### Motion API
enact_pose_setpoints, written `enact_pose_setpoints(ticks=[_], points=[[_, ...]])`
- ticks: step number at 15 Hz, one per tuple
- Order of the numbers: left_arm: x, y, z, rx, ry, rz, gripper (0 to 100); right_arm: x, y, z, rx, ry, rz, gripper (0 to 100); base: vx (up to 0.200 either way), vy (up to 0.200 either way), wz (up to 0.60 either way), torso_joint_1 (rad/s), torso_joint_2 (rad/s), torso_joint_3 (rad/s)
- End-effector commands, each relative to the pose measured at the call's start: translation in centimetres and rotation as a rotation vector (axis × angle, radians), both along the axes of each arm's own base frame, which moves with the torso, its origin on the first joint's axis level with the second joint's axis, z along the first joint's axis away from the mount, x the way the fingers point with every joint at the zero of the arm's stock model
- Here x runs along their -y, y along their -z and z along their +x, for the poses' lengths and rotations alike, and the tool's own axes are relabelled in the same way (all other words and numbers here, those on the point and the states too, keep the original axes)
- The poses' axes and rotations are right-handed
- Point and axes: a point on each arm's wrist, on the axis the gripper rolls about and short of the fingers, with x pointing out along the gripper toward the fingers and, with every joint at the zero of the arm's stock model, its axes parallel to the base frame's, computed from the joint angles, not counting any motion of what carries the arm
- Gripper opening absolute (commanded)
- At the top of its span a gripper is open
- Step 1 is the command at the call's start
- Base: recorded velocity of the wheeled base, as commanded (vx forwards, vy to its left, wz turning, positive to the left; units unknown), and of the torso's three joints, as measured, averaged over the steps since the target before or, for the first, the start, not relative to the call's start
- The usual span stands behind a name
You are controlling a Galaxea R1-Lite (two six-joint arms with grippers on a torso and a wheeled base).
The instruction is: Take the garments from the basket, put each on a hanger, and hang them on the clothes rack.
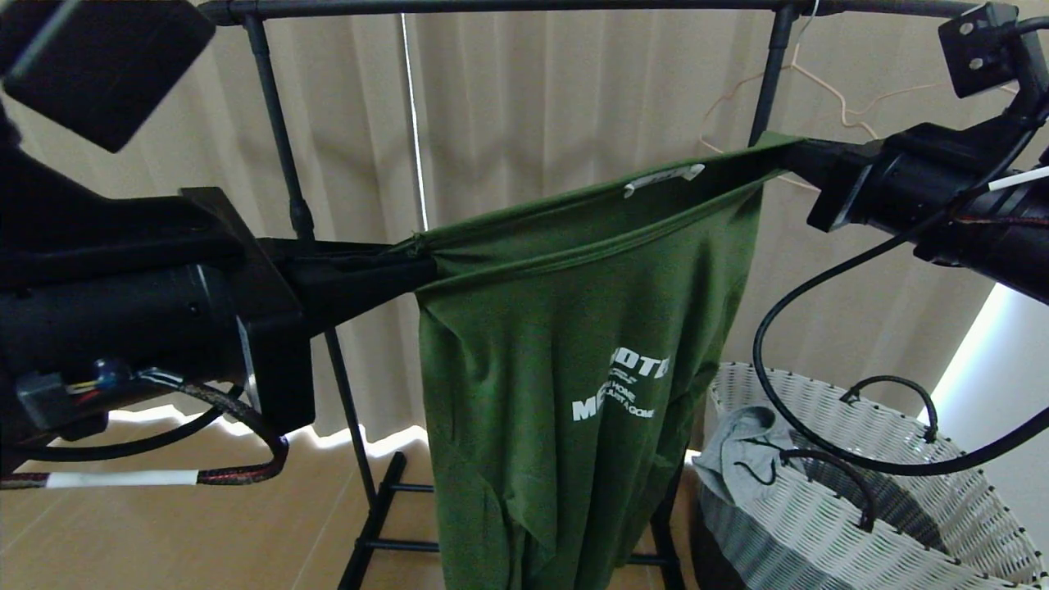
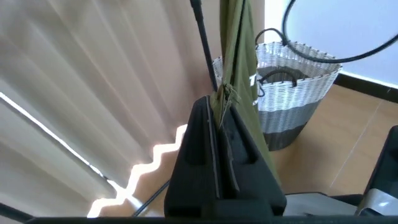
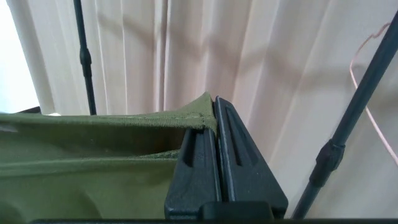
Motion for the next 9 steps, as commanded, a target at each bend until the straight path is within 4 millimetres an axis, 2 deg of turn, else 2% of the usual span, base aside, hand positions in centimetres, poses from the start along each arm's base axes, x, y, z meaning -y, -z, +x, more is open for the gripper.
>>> enact_pose_setpoints(ticks=[1,4,6,7,8,9], points=[[-0.2,-0.2,-0.5,0.011,0.012,-0.010,0,0.0,0.1,0.0,-0.004,0.002,-0.001,0,0.000,0.000,0.00,0.000,0.00,0.000],[0.1,-0.9,-0.1,0.028,0.003,-0.024,0,0.4,-0.7,-1.1,0.019,0.009,0.007,0,0.000,0.000,0.00,0.000,0.00,0.000],[0.9,-1.6,0.9,0.037,-0.006,-0.032,0,0.7,-1.3,-1.9,0.037,0.012,0.012,0,0.000,0.000,0.00,0.000,0.00,0.000],[1.2,-2.6,1.6,0.058,-0.023,-0.051,0,1.0,-1.8,-2.7,0.054,0.014,0.016,0,0.000,0.000,0.00,0.000,0.00,0.000],[1.2,-2.6,1.6,0.058,-0.023,-0.051,0,1.0,-1.8,-2.7,0.054,0.014,0.016,0,0.000,0.000,0.00,0.000,0.00,0.000],[2.0,-2.8,4.3,0.059,-0.087,-0.046,0,1.9,-2.2,-5.7,0.033,0.014,0.009,0,0.000,0.000,0.00,0.000,0.00,0.000]])
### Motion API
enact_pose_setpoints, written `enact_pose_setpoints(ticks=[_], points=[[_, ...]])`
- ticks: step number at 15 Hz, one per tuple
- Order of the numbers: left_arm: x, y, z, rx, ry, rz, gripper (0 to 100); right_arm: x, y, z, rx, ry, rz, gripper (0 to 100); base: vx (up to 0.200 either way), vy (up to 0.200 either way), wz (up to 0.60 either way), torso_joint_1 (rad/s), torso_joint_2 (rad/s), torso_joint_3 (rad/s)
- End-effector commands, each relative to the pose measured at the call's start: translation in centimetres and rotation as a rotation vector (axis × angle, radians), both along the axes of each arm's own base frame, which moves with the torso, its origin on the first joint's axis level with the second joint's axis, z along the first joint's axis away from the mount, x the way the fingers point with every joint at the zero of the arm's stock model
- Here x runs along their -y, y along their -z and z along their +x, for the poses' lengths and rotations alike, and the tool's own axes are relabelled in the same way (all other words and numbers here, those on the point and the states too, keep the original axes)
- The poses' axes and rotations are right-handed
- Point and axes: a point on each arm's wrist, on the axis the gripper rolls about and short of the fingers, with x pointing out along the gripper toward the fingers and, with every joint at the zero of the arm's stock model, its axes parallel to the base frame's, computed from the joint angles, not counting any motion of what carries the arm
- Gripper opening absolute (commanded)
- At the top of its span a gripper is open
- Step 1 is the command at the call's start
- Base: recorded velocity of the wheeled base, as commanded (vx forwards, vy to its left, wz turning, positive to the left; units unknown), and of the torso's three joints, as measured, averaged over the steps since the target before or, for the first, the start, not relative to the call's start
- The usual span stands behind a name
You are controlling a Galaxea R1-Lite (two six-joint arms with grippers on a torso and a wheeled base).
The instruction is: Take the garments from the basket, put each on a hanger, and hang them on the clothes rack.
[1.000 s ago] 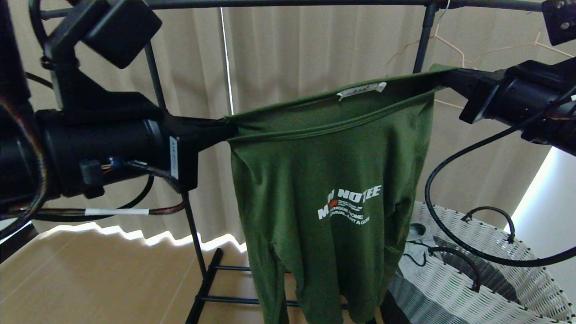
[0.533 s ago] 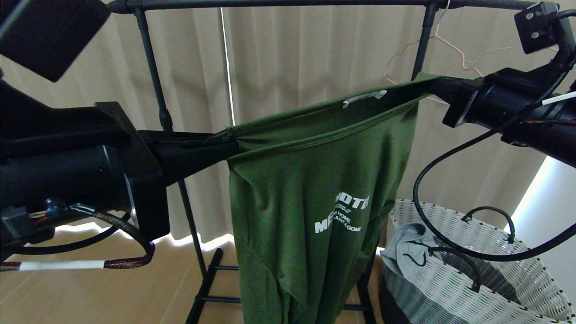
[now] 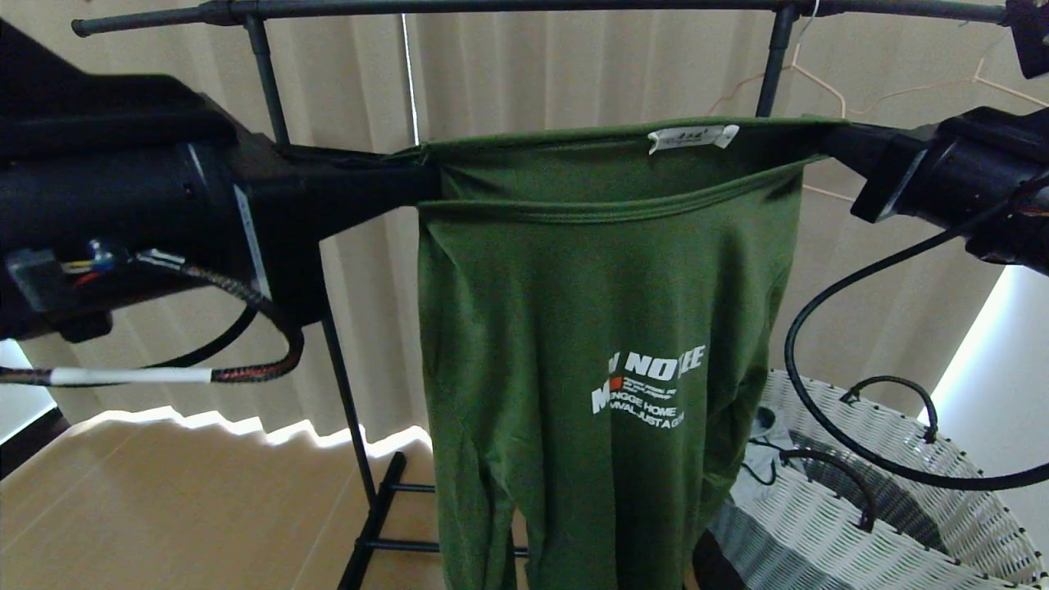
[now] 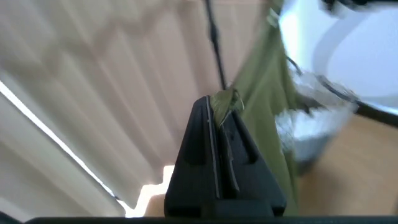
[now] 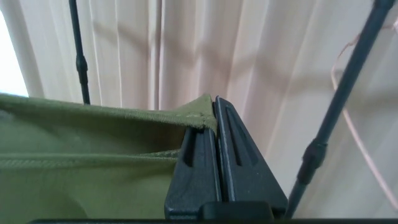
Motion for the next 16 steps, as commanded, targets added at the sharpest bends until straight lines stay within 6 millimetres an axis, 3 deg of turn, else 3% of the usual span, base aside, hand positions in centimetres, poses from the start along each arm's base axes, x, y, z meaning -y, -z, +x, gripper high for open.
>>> enact_pose_setpoints(ticks=[1,3,5,9,12,16], points=[[1.5,0.7,4.1,-0.017,-0.078,0.016,0,1.4,-1.2,-5.0,0.006,-0.010,0.001,0,0.000,0.000,0.00,0.000,0.00,0.000],[2.2,1.5,5.9,-0.017,-0.126,0.002,0,2.0,-0.1,-7.2,-0.034,-0.017,-0.011,0,0.000,0.000,0.00,0.000,0.00,0.000],[2.8,2.0,6.7,-0.026,-0.125,0.008,0,2.0,1.2,-7.9,-0.067,-0.028,-0.021,0,0.000,0.000,0.00,0.000,0.00,0.000],[3.2,2.0,6.0,-0.027,-0.100,0.007,0,1.5,1.4,-7.7,-0.075,-0.051,-0.024,0,0.000,0.000,0.00,0.000,0.00,0.000],[3.4,1.5,5.1,-0.016,-0.076,-0.003,0,-0.2,1.6,-7.4,-0.086,-0.132,-0.030,0,0.000,0.000,0.00,0.000,0.00,0.000],[2.8,1.9,4.6,-0.022,-0.077,0.005,0,-0.4,1.8,-7.2,-0.094,-0.134,-0.034,0,0.000,0.000,0.00,0.000,0.00,0.000]])
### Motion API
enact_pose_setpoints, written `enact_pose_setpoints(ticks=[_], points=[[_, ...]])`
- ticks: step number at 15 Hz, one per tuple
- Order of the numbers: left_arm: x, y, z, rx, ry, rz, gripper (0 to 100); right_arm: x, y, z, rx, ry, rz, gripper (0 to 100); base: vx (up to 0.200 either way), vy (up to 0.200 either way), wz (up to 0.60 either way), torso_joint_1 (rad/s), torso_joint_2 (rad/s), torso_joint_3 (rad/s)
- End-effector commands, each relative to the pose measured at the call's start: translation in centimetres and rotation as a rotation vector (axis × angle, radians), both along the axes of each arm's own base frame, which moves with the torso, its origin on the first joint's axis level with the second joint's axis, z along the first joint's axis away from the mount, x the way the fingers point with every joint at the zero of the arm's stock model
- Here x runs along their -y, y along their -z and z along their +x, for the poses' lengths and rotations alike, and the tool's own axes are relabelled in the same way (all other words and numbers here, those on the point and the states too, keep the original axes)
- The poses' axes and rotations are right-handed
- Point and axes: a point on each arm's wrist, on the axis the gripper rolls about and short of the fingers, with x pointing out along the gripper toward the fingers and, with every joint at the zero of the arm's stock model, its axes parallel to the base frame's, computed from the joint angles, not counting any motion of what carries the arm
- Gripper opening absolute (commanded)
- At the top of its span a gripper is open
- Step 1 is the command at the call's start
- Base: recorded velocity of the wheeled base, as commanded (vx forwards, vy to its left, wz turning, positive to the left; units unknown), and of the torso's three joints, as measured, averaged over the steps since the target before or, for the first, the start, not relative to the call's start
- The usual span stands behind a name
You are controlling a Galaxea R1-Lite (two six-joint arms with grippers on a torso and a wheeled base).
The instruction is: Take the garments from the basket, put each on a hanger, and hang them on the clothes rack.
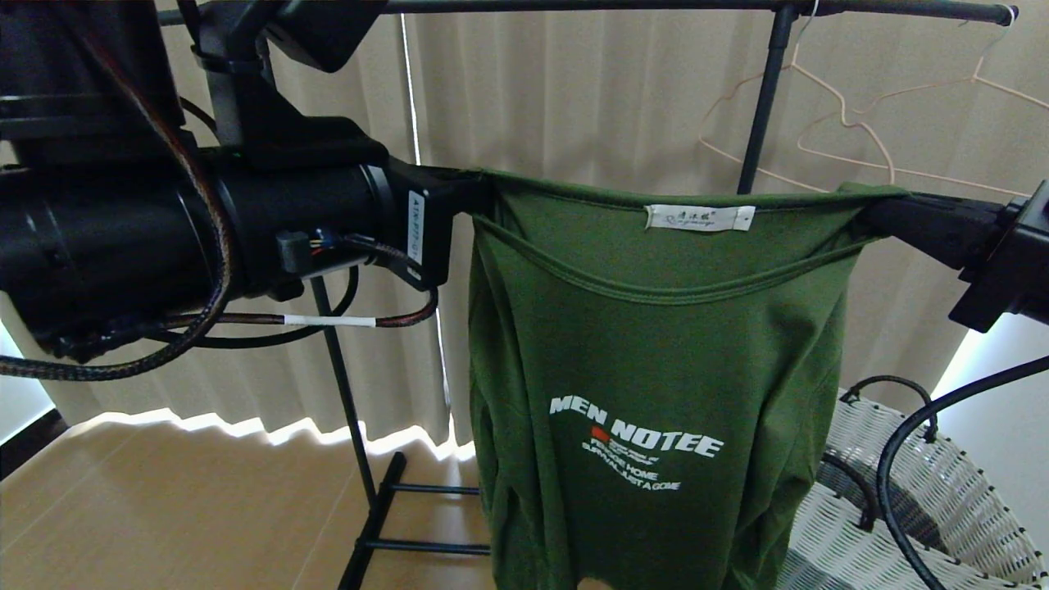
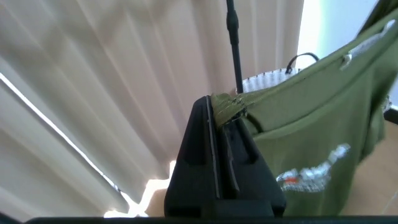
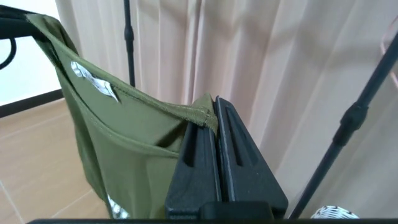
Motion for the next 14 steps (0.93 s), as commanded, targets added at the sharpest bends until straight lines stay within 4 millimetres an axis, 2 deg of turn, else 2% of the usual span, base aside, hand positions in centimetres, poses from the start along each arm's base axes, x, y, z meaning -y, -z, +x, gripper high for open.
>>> enact_pose_setpoints(ticks=[1,4,9,14], points=[[-0.4,0.2,-0.4,-0.002,0.001,0.003,0,0.0,0.2,0.2,-0.009,0.005,-0.006,0,0.000,0.000,0.00,0.000,0.00,0.000],[-0.4,0.1,-0.5,0.002,0.001,0.003,0,0.0,0.2,0.3,-0.009,0.019,-0.008,0,0.000,0.000,0.00,0.000,0.00,0.000],[-0.8,-0.1,-0.8,0.007,-0.001,-0.003,0,0.6,0.8,1.5,-0.034,0.072,-0.022,0,0.000,0.000,0.00,0.000,0.00,0.000],[-0.9,0.2,-0.9,0.003,-0.002,0.001,0,0.6,0.9,1.6,-0.040,0.071,-0.024,0,0.000,0.000,0.00,0.000,0.00,0.000]])
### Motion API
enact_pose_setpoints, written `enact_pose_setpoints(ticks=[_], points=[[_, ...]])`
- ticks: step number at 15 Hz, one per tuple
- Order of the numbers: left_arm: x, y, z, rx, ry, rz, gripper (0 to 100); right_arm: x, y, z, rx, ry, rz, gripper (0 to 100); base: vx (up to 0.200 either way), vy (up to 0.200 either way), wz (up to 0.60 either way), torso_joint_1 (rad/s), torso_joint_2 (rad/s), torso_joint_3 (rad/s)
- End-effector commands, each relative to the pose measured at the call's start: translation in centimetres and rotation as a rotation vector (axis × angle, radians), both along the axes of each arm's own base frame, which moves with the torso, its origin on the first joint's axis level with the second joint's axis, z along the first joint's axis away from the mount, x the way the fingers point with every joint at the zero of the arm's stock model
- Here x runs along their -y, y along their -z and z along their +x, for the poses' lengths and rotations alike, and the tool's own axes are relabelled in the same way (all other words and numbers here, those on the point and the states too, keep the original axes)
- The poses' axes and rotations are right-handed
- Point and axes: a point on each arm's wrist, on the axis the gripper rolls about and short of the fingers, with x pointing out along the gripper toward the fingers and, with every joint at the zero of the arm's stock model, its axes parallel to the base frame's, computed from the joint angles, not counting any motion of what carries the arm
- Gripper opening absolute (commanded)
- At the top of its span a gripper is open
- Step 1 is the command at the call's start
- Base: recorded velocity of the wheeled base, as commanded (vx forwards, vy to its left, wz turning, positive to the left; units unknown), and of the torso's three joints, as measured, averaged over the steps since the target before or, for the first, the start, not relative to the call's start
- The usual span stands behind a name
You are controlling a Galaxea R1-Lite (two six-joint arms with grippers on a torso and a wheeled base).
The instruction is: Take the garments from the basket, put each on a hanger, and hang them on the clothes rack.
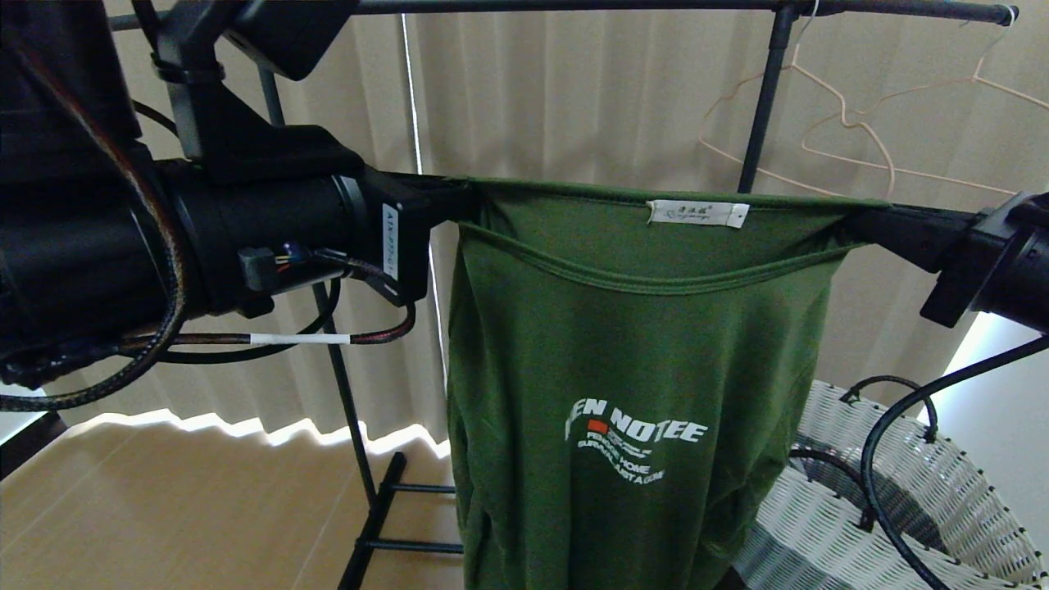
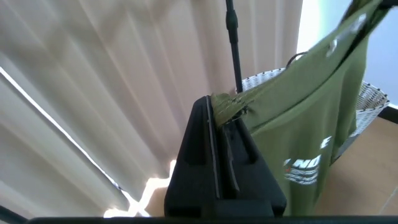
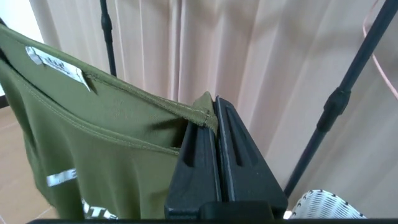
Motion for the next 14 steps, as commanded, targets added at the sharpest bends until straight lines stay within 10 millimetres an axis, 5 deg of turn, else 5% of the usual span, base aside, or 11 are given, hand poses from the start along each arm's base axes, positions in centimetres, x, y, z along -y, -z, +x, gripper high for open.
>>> enact_pose_setpoints(ticks=[1,6,14], points=[[-0.1,-0.1,-0.1,0.002,-0.002,-0.002,0,0.0,0.1,0.1,-0.006,-0.001,-0.002,100,0.000,0.000,0.00,0.000,0.00,0.000],[-2.0,2.4,0.8,-0.009,-0.125,0.032,0,0.3,0.2,-1.1,0.004,-0.018,0.008,100,0.000,0.000,0.00,0.000,0.00,0.000],[-3.1,2.7,1.8,0.033,-0.188,-0.003,0,0.2,0.7,-4.0,0.023,-0.225,0.014,100,0.000,0.000,0.00,0.000,0.00,0.000]])
